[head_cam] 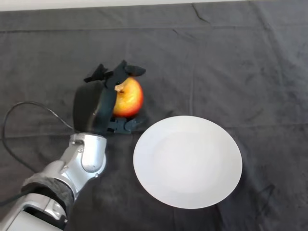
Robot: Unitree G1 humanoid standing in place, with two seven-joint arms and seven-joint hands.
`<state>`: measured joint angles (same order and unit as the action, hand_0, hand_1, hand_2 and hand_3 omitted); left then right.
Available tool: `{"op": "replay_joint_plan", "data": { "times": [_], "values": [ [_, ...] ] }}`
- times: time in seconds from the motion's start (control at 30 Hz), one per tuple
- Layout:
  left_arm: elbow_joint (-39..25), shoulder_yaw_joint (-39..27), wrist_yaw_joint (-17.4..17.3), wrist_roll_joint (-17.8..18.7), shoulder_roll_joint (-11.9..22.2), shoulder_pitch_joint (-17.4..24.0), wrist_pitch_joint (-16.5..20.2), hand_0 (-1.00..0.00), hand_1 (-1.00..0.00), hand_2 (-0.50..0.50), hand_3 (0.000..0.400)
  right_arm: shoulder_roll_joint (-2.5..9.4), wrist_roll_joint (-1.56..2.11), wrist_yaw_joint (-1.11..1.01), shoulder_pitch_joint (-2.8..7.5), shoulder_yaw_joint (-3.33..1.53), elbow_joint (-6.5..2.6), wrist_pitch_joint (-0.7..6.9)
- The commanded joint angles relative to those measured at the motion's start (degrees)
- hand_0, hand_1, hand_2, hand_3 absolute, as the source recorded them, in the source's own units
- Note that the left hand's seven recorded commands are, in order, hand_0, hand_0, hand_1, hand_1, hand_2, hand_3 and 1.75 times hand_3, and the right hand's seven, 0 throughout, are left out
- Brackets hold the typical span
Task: Move the apple to the plate
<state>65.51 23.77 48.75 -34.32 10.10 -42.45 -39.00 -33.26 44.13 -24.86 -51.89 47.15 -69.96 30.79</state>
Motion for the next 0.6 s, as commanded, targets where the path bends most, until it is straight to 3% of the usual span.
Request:
{"op": "replay_joint_plan", "data": {
  "times": [0.03,0.27,0.6],
  "values": [
    [-3.6,2.6,1.3,-1.5,-0.6,-4.2,-0.1,-1.0,-1.0,0.0,0.4,-1.19,0.53,-0.14,1.85,0.3,-0.73,-0.32],
    [-4.2,8.4,2.2,-0.9,-2.7,-4.3,0.3,-1.0,-1.0,0.0,0.4,-1.21,0.52,-0.16,1.83,0.3,-0.8,-0.32],
    [-4.3,17.5,1.0,3.1,-3.5,-4.4,-0.3,-1.0,-1.0,0.0,0.4,-1.24,0.51,-0.19,1.8,0.31,-0.87,-0.33]
  ]
}}
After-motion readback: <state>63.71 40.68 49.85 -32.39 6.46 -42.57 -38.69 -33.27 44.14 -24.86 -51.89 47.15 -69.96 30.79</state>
